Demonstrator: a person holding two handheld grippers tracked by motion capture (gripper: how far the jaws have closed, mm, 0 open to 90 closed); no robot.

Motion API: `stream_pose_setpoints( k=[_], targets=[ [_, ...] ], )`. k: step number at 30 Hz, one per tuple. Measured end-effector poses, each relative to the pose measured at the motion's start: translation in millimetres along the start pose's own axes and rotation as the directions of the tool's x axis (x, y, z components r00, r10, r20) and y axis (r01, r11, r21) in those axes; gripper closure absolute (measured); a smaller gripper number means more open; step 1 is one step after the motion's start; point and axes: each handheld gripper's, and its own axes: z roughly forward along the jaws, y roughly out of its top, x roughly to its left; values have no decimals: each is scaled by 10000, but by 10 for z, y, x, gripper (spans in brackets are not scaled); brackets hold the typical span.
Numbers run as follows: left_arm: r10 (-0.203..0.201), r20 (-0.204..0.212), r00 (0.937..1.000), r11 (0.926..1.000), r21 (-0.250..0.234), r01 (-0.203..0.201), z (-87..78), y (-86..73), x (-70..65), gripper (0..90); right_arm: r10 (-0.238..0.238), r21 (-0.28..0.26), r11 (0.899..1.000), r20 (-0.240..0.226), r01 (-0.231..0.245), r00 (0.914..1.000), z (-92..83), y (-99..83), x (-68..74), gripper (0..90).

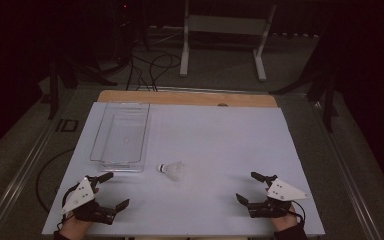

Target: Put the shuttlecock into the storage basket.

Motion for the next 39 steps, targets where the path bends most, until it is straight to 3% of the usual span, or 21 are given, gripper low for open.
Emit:
stream_pose_setpoints(
  k=[6, 9, 17, 22, 30, 39],
  targets=[
    [49, 48, 10000, 9999, 119, -50, 14, 6, -10, 2, -60, -8, 10000, -17, 60, 10000, 1, 4, 3, 124],
    [329, -79, 9994, 9993, 181, -328, 14, 21, -38, 2, -140, 27, 9999, -21, 140, 9999, 0, 3, 8, 124],
    [243, 72, 9997, 9994, 227, -245, 12, 73, -8, 2, -155, 83, 9998, -9, 155, 9999, 3, 2, 18, 124],
    [422, 13, 9991, 9977, 536, -422, 21, 110, 8, 2, -93, 60, 9999, -127, 94, 9999, 9, -3, 17, 124],
    [589, 343, 9977, 9953, 743, -613, 28, 208, 14, 2, 33, 29, 10000, -113, -33, 9999, 7, -2, 10, 125],
    [1088, 763, 9911, 9860, 1185, -1173, 95, 370, -5, 2, -1, 30, 10000, -182, 2, 9998, 12, 5, 26, 125]
  ],
)
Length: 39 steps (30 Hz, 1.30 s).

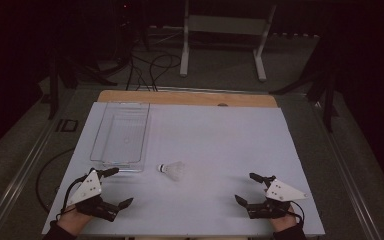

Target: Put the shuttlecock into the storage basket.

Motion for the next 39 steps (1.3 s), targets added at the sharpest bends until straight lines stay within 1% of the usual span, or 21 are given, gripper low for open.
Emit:
stream_pose_setpoints(
  k=[2, 3, 5, 7, 11, 12, 14, 16, 17, 18, 23, 25, 27, 29, 31, 33, 34, 36, 37, 39],
  targets=[
    [62, 169, 9998, 10000, -3, -62, 10, 33, -2, 2, 18, 6, 10000, -26, -18, 10000, 3, 0, 2, 125],
    [172, 154, 9997, 9998, 55, -173, 14, 52, -3, 2, 18, 16, 10000, -35, -18, 10000, 5, -1, 2, 125],
    [288, 307, 9991, 9995, 108, -292, 20, 95, -2, 2, 1, 38, 10000, -14, 0, 10000, 5, 0, 2, 125],
    [483, 341, 9983, 9985, 225, -491, 28, 140, -3, 2, -7, 37, 10000, -38, 7, 10000, 6, -1, 1, 125],
    [650, 485, 9967, 9973, 296, -665, 40, 223, 17, 2, -13, 59, 10000, -40, 13, 10000, 10, 0, 9, 125],
    [759, 531, 9957, 9962, 384, -779, 45, 244, 22, 2, -41, 82, 10000, -35, 42, 10000, 11, 0, 10, 125],
    [850, 724, 9937, 9952, 429, -883, 51, 287, 30, 2, -57, 109, 9999, -61, 58, 10000, 15, 0, 15, 125],
    [892, 784, 9929, 9945, 484, -931, 60, 320, 35, 2, -140, 142, 9998, -70, 141, 9999, 20, -1, 18, 125],
    [1010, 867, 9911, 9932, 499, -1056, 61, 343, 36, 2, -160, 148, 9998, -77, 162, 9998, 21, 0, 18, 125],
    [1164, 806, 9899, 9912, 540, -1209, 62, 370, 32, 2, -168, 153, 9997, -72, 169, 9998, 20, 2, 20, 125],
    [1355, 969, 9860, 9879, 629, -1420, 71, 442, 42, 2, -212, 161, 9996, -66, 213, 9998, 16, 4, 27, 125],
    [1332, 1076, 9852, 9877, 677, -1409, 71, 471, 43, 2, -217, 186, 9996, -74, 219, 9997, 21, 6, 35, 125],
    [1415, 1099, 9838, 9860, 731, -1500, 69, 500, 42, 2, -277, 196, 9994, -100, 279, 9996, 27, 5, 40, 125],
    [1328, 1201, 9838, 9869, 763, -1425, 70, 524, 44, 2, -335, 228, 9992, -119, 338, 9994, 31, 7, 44, 125],
    [1297, 1372, 9820, 9852, 943, -1432, 79, 545, 39, 2, -319, 208, 9993, -141, 322, 9994, 33, 5, 45, 125],
    [1352, 1433, 9804, 9825, 1081, -1513, 89, 571, 29, 2, -353, 248, 9991, -126, 356, 9993, 33, 5, 46, 125],
    [1261, 1562, 9796, 9824, 1176, -1452, 100, 589, 26, 2, -324, 210, 9992, -120, 326, 9994, 32, 5, 47, 125],
    [1232, 1587, 9796, 9813, 1278, -1441, 113, 615, 26, 2, -324, 208, 9993, -114, 326, 9994, 30, 7, 49, 125],
    [1210, 1616, 9794, 9793, 1421, -1444, 124, 629, 29, 2, -343, 206, 9992, -98, 345, 9994, 30, 8, 52, 125],
    [1298, 1439, 9811, 9752, 1602, -1525, 138, 648, 21, 2, -337, 207, 9992, -120, 339, 9994, 29, 7, 52, 125]
  ],
)
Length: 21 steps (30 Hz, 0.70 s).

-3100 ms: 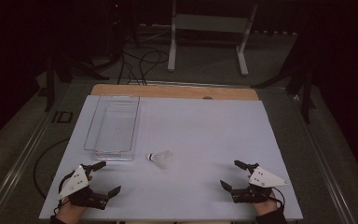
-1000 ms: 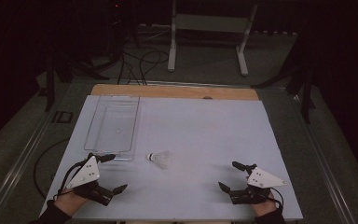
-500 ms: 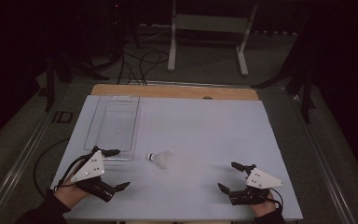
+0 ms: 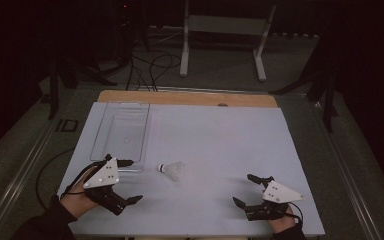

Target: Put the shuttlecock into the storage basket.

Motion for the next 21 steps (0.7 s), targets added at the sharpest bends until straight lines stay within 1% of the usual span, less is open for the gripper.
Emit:
stream_pose_setpoints(
  k=[1, 2, 3, 4, 5, 6, 7, 8, 9, 10, 12, 13, 15, 16, 17, 18, 19, 20, 21],
  targets=[
    [225, -231, 9995, 9997, -127, -228, 7, 3, -4, 2, -18, 42, 10000, 10, 18, 10000, 1, -1, 1, 125],
    [279, -145, 9995, 9995, -126, -281, 11, 6, 2, 2, -20, 43, 10000, 2, 20, 10000, 2, -2, 0, 125],
    [243, 123, 9996, 9997, -81, -242, 23, 10, 12, 2, -5, 47, 10000, -16, 5, 10000, 3, -3, 0, 125],
    [343, 102, 9994, 9994, 68, -344, 39, 22, 11, 1, -10, 60, 10000, -2, 10, 10000, 2, -3, 1, 125],
    [629, 246, 9977, 9977, 218, -635, 50, 27, 13, 2, -9, 62, 10000, 17, 8, 10000, 1, -1, 4, 125],
    [802, 360, 9961, 9960, 377, -816, 64, 34, 15, 1, -13, 42, 10000, 20, 13, 10000, 1, 0, 4, 125],
    [857, 387, 9956, 9954, 407, -873, 78, 46, 13, 0, -16, 41, 10000, 26, 16, 10000, 0, -1, 4, 125],
    [866, 518, 9949, 9953, 400, -887, 86, 62, 15, 0, -22, 44, 10000, 13, 22, 10000, 0, -2, 2, 125],
    [786, 606, 9951, 9952, 531, -819, 96, 82, 16, 0, -12, 64, 10000, 10, 12, 10000, 0, -4, 3, 125],
    [790, 589, 9951, 9952, 528, -821, 106, 95, 19, 0, -14, 64, 10000, 9, 14, 10000, 1, -4, 3, 125],
    [1006, 584, 9932, 9917, 747, -1049, 130, 121, 35, 0, -40, 45, 10000, 18, 40, 10000, 0, 0, 8, 125],
    [1022, 596, 9930, 9902, 897, -1073, 150, 138, 44, 0, -81, 47, 10000, 11, 81, 10000, 1, 3, 9, 125],
    [1067, 777, 9912, 9883, 1012, -1143, 181, 157, 55, 0, -122, 83, 9999, 12, 122, 9999, 4, 1, 11, 125],
    [1026, 825, 9913, 9872, 1140, -1116, 205, 168, 55, 0, -114, 86, 9999, 10, 114, 9999, 5, 0, 11, 125],
    [1047, 999, 9895, 9848, 1279, -1171, 230, 179, 55, 0, -113, 73, 9999, 3, 113, 9999, 5, 0, 10, 125],
    [1038, 1032, 9892, 9837, 1360, -1174, 255, 189, 53, 0, -113, 83, 9999, 14, 113, 9999, 4, 1, 11, 125],
    [1121, 1001, 9886, 9810, 1472, -1261, 280, 202, 51, 0, -122, 74, 9999, 21, 121, 9999, 3, 1, 12, 125],
    [1108, 1105, 9877, 9805, 1504, -1268, 294, 209, 51, 0, -77, 74, 9999, 5, 77, 10000, 0, 3, 14, 125],
    [1144, 1058, 9878, 9785, 1599, -1304, 316, 218, 52, 0, -84, 79, 9999, 13, 84, 10000, 0, 2, 12, 125]
  ],
)
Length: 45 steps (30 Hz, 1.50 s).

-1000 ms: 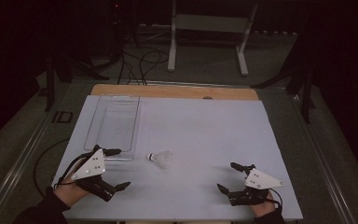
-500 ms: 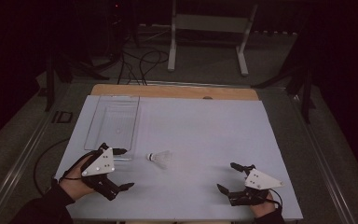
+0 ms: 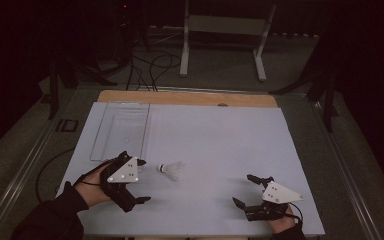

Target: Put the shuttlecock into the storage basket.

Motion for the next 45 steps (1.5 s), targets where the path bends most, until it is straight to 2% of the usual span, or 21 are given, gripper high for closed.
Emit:
stream_pose_setpoints(
  k=[6, 8, 13, 15, 22, 24, 26, 31, 32, 34, 35, 36, 37, 38, 39, 40, 41, 42, 43, 44, 45],
  targets=[
    [291, 590, 9978, 9961, 818, -339, 115, 69, 15, 1, -59, 20, 10000, 19, 59, 10000, 2, 0, 4, 125],
    [167, 957, 9953, 9946, 1004, -264, 156, 103, 33, 1, -30, 4, 10000, 9, 30, 10000, 0, 0, 1, 125],
    [272, 1077, 9938, 9833, 1762, -460, 283, 152, 45, 1, -150, 59, 9999, 25, 150, 9999, 8, -3, 7, 125],
    [558, 1012, 9933, 9794, 1879, -741, 297, 169, 39, 1, -119, 53, 9999, 9, 119, 9999, 7, -2, 9, 125],
    [351, 1533, 9876, 9709, 2288, -700, 367, 291, 111, 6, -110, 62, 9999, -5, 110, 9999, 13, -5, 7, 125],
    [551, 1566, 9861, 9679, 2343, -913, 396, 325, 114, 7, -126, 64, 9999, -21, 126, 9999, 12, -3, 10, 125],
    [590, 1533, 9864, 9576, 2704, -993, 437, 352, 111, 10, -123, 59, 9999, -9, 123, 9999, 12, -4, 8, 125],
    [752, 1650, 9834, 9526, 2795, -1197, 463, 422, 130, 9, -62, 54, 10000, -6, 62, 10000, 2, -6, 3, 125],
    [931, 1449, 9851, 9491, 2862, -1318, 471, 430, 123, 10, -12, 38, 10000, -17, 12, 10000, 6, -7, 2, 125],
    [861, 1639, 9827, 9432, 3043, -1334, 493, 438, 151, 10, -33, 66, 10000, -32, 33, 10000, 9, -10, 1, 125],
    [1155, 1440, 9828, 9307, 3301, -1577, 506, 441, 151, 9, -60, 55, 10000, -41, 60, 10000, 9, -11, 2, 125],
    [937, 1711, 9808, 9366, 3188, -1451, 518, 442, 170, 9, -37, 62, 10000, -51, 38, 10000, 10, -9, 2, 125],
    [724, 1805, 9809, 9316, 3390, -1311, 559, 439, 192, 10, -68, 63, 10000, 7, 68, 10000, 9, -7, 3, 125],
    [1455, 1540, 9773, 9028, 3834, -1948, 585, 431, 174, 10, -79, 44, 10000, 21, 79, 10000, 6, -5, 5, 125],
    [1161, 1859, 9757, 9125, 3681, -1787, 598, 435, 194, 10, -94, 62, 9999, 21, 94, 10000, 4, -2, 3, 125],
    [980, 1836, 9781, 9096, 3823, -1629, 624, 445, 205, 10, -126, 41, 9999, 64, 125, 9999, 0, -2, 5, 125],
    [1407, 1752, 9744, 8968, 3944, -2004, 633, 450, 189, 10, -107, 23, 9999, 63, 107, 9999, -3, -4, 5, 125],
    [994, 2041, 9739, 9085, 3807, -1725, 657, 465, 212, 10, -86, 72, 9999, 64, 85, 9999, -3, -1, 1, 125],
    [1246, 1821, 9754, 8906, 4128, -1909, 684, 488, 223, 10, -116, 26, 9999, 149, 115, 9998, -5, -3, 3, 125],
    [1421, 1909, 9713, 8881, 4086, -2103, 693, 500, 216, 10, -78, 12, 10000, 158, 78, 9998, -5, -2, 0, 125],
    [909, 2220, 9708, 9008, 3974, -1753, 716, 524, 250, 10, -27, 23, 10000, 138, 27, 9999, -8, 4, -4, 125]
  ],
)
